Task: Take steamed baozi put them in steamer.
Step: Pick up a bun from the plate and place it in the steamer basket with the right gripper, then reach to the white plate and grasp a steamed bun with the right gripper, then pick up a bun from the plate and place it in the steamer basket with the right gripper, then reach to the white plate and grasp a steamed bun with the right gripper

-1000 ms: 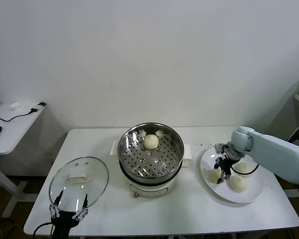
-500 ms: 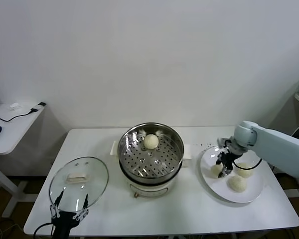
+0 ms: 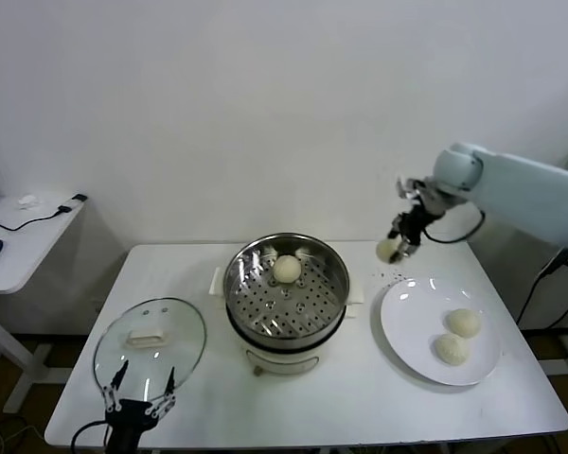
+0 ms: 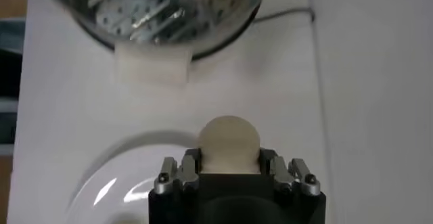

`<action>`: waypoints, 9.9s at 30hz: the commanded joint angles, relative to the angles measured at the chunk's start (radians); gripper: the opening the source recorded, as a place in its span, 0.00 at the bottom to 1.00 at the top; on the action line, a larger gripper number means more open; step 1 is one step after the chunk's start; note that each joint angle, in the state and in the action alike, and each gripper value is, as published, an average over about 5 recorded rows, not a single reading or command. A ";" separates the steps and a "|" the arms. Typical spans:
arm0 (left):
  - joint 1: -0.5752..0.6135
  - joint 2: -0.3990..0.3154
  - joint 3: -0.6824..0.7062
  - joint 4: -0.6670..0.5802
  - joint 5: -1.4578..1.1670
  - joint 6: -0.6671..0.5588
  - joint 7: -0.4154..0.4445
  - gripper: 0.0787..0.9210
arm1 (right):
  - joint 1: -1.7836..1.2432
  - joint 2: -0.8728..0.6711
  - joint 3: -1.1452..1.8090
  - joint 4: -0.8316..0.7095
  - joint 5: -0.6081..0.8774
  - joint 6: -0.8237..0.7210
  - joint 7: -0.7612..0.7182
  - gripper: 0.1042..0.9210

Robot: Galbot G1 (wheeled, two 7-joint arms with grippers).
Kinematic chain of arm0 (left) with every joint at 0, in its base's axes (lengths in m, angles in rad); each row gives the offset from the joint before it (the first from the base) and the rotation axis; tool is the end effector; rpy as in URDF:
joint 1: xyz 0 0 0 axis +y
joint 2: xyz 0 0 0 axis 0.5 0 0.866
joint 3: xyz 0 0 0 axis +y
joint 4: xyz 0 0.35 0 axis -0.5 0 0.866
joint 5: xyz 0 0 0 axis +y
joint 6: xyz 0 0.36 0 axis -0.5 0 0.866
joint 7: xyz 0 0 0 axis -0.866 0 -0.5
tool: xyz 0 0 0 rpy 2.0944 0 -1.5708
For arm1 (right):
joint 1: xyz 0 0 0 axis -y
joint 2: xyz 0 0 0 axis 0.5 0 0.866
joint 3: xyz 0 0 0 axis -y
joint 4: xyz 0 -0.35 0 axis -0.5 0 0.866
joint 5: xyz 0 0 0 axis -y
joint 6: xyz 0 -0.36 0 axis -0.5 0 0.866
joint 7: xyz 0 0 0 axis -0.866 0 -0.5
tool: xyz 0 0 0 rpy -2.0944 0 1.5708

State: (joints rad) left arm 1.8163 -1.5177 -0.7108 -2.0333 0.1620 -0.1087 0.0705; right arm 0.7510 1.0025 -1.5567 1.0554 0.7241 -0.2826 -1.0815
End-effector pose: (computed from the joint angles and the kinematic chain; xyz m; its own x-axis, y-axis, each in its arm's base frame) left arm 0.0981 0.0699 -0.3537 -0.9773 -0.0437 0.2071 0.0217 0.9527 0.3031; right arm 0.6109 -0.0534 -0.0154 -0.1501 -0.2660 0.9522 -0.9884 0.0164 -0.1512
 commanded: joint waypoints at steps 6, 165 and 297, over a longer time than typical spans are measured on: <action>0.012 0.017 -0.001 -0.011 -0.003 0.000 -0.001 0.88 | 0.086 0.401 -0.054 -0.004 0.282 -0.107 0.087 0.56; 0.021 -0.004 0.002 -0.009 0.049 -0.021 -0.003 0.88 | 0.156 0.159 0.114 0.181 -0.688 0.856 -0.098 0.59; 0.063 -0.024 -0.011 -0.010 0.023 -0.008 -0.019 0.88 | -0.719 -0.267 0.639 -0.256 -0.772 0.229 -0.055 0.68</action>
State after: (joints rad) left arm 1.8787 -1.5422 -0.7223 -2.0441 0.1854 -0.1157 0.0520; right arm 0.0290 0.7236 -0.9139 0.8156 -0.0569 -0.0548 -1.1219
